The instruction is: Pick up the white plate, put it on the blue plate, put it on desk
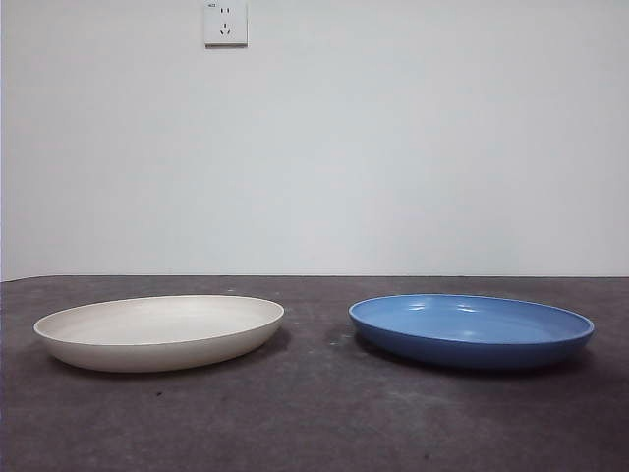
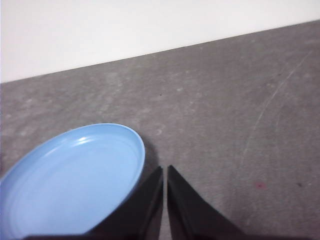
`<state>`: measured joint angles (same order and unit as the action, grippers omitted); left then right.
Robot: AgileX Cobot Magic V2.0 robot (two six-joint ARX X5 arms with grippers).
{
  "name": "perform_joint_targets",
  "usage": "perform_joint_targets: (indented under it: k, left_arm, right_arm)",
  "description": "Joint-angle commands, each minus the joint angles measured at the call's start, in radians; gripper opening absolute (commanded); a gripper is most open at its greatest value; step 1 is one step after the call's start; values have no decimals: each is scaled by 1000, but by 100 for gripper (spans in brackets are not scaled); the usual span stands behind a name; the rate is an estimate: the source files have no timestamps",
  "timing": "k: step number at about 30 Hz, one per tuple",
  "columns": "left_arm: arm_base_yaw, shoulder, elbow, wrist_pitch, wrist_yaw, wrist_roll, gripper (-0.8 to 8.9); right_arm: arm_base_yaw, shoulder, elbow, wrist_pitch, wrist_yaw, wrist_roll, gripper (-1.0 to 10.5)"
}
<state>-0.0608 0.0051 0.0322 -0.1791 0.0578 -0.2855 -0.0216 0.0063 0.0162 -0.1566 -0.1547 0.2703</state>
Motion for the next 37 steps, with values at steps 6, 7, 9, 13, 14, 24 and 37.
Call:
perform_joint_targets:
  k: [6,7,9,13,14,24,37]
  left_arm:
    - [2,-2,55,-17,2,-206,10]
    - [2,0,71,-21,2,-206,10]
    - [2,3,113,-39,2,-206,10]
    - [2,32,213,-112,3,-205,10]
    - [2,46,245,-143,3,-198,10]
    - [2,278,526,-322,85,-37,10]
    - [-2,628,782,-554,360,180,10]
  right_arm:
    - [-1,-2,53,-4,-5,92,8]
    - [-1,-2,66,-8,-6,92,8]
    - [-1,-2,98,-22,-6,92,8]
    - [-1,11,172,-66,-6,92,8]
    - [-1,18,197,-80,-6,91,8]
    - [-1,234,503,-254,-93,-36,8]
    - [4,625,878,-607,-319,-243,8]
